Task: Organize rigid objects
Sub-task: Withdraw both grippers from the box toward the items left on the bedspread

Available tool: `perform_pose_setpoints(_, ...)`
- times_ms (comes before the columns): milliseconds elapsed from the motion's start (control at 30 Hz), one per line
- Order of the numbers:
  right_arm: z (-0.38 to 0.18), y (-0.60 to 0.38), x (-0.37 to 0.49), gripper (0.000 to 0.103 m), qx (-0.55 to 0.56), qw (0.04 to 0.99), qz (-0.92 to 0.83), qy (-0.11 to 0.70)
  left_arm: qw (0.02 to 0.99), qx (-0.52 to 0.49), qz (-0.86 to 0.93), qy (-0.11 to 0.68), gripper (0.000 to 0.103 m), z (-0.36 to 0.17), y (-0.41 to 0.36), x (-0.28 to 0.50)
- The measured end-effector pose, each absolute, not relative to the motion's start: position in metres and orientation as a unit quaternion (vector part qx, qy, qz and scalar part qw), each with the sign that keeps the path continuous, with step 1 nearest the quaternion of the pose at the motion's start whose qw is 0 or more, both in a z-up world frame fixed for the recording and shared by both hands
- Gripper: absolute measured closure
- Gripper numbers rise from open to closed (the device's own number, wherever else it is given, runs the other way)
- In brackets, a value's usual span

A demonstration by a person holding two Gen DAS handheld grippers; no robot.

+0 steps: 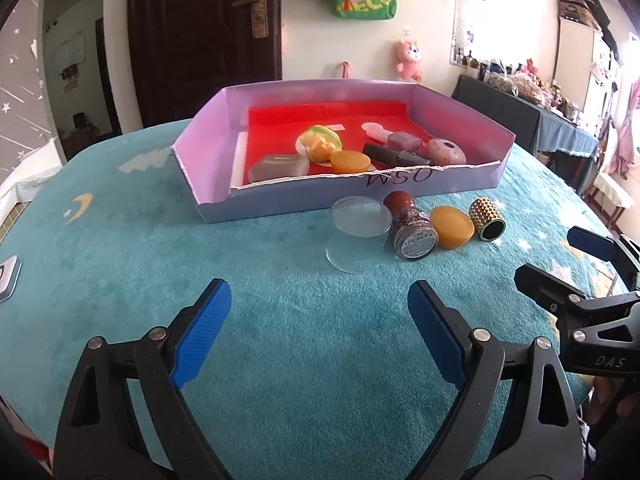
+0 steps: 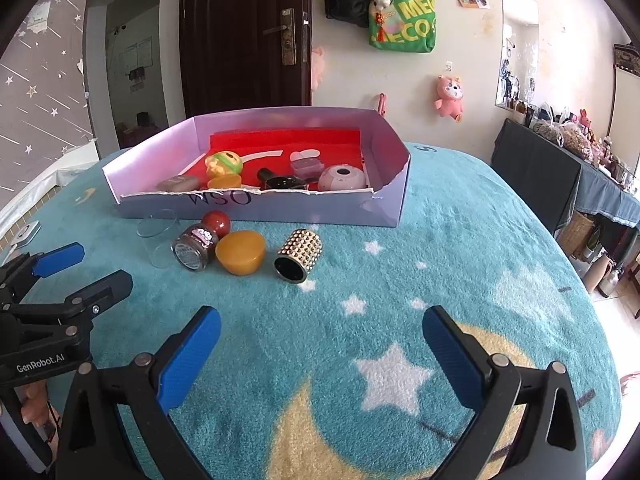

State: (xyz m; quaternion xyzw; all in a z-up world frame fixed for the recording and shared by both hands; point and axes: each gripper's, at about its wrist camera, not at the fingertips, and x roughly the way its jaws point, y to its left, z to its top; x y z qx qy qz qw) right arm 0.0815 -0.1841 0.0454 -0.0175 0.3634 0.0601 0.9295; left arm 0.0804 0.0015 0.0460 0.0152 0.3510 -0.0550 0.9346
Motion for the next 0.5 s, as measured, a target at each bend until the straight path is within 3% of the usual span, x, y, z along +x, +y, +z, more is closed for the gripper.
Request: perform_pose_setpoints(500,0.049,-0.194,0.12,0.0,-0.008,0.91,0.059,0.411,0.912,-0.004,-0.087,0.402,0.013,0.052,0.004,0.119)
